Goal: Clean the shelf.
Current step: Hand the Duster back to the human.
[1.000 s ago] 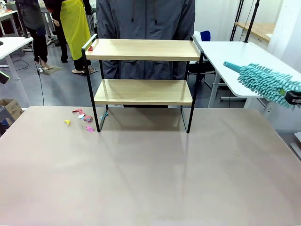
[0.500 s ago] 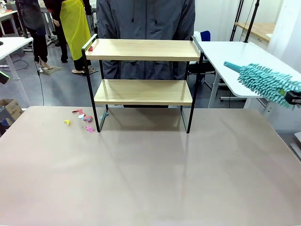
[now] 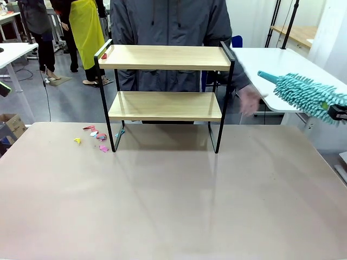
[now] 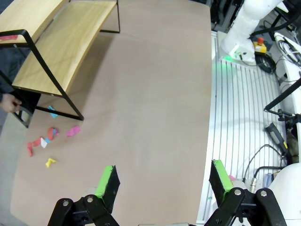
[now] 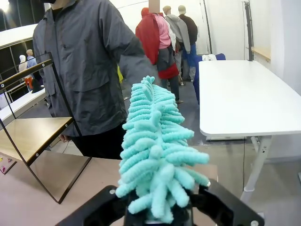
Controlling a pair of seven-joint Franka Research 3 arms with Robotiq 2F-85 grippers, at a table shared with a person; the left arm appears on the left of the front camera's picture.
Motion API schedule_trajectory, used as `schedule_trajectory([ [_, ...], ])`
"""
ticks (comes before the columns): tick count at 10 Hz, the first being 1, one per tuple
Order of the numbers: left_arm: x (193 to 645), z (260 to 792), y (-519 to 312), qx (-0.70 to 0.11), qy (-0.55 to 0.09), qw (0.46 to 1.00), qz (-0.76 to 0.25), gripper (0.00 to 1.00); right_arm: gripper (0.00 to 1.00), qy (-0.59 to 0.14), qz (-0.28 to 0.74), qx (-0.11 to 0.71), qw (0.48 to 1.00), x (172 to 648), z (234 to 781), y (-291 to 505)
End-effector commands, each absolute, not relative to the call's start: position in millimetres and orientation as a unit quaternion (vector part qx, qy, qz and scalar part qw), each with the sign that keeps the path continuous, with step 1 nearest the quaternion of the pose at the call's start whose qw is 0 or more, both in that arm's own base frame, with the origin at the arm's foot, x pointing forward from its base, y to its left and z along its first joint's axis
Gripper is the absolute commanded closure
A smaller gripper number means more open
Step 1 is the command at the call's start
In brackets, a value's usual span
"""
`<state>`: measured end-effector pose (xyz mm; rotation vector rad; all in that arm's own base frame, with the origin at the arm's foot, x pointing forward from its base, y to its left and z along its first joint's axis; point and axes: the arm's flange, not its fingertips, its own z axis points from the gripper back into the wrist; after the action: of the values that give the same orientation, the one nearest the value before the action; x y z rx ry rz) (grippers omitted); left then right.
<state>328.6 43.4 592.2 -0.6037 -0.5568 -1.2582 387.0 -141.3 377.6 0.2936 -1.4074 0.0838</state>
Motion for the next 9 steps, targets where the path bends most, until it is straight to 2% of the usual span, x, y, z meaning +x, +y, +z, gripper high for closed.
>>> schedule_trajectory([
  [1,328.3,593.9,41.8,-0.283,-0.258,0.729,-0.567,0.0,0.83,-0.642,0.039,0.133,0.754,385.9,382.7,-142.0],
  [7,328.3,593.9,41.8,-0.283,-0.258,0.729,-0.567,0.0,0.83,-0.642,0.039,0.133,0.754,385.9,382.7,-142.0],
  [8,328.3,593.9,41.8,-0.283,-0.258,0.729,-0.567,0.0,0.3,-0.645,0.038,0.134,0.751,386.8,378.1,-141.4],
  [9,328.3,593.9,41.8,-0.283,-0.258,0.729,-0.567,0.0,0.27,-0.641,0.03,0.137,0.755,387.4,379.9,-141.6],
])
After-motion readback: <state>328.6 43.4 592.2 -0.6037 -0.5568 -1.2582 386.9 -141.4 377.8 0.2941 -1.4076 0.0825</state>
